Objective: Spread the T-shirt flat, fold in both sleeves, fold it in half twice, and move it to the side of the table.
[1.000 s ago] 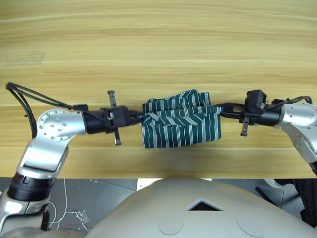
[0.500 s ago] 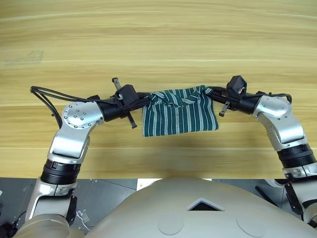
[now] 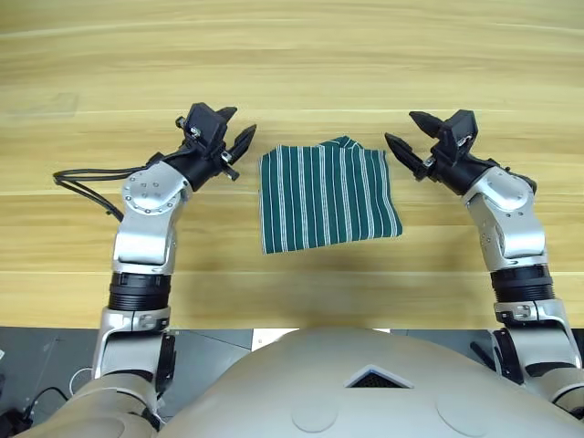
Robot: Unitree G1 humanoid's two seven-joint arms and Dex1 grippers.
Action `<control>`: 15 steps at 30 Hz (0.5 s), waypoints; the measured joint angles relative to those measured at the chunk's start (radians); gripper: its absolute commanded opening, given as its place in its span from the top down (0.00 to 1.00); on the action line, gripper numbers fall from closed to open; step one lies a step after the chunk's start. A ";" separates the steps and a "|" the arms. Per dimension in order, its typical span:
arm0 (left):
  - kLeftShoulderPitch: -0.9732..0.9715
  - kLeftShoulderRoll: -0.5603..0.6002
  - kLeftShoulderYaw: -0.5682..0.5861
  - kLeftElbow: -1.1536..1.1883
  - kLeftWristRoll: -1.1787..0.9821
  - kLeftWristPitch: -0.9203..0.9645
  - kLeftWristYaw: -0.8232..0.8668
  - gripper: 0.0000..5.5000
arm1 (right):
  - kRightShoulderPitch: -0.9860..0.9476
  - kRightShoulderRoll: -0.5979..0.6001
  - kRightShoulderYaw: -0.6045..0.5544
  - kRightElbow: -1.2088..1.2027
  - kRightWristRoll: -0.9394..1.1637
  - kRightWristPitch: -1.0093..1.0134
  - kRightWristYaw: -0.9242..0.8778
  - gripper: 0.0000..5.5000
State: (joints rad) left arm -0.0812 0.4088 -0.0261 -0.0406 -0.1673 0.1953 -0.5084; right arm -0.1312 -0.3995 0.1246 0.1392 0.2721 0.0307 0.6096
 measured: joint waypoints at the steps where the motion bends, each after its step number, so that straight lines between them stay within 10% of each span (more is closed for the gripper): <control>1: 0.001 -0.032 0.015 -0.001 -0.027 -0.002 0.014 0.52 | 0.000 0.009 0.000 0.005 -0.012 -0.016 -0.001 0.34; 15: 0.007 -0.209 0.257 -0.231 -0.089 -0.176 0.328 0.36 | -0.268 0.139 0.284 0.314 -0.289 -0.129 0.175 0.02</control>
State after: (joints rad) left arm -0.0740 0.1997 0.2308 -0.2713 -0.2566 0.0191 -0.1802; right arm -0.3996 -0.2606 0.4087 0.4534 -0.0170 -0.0980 0.7848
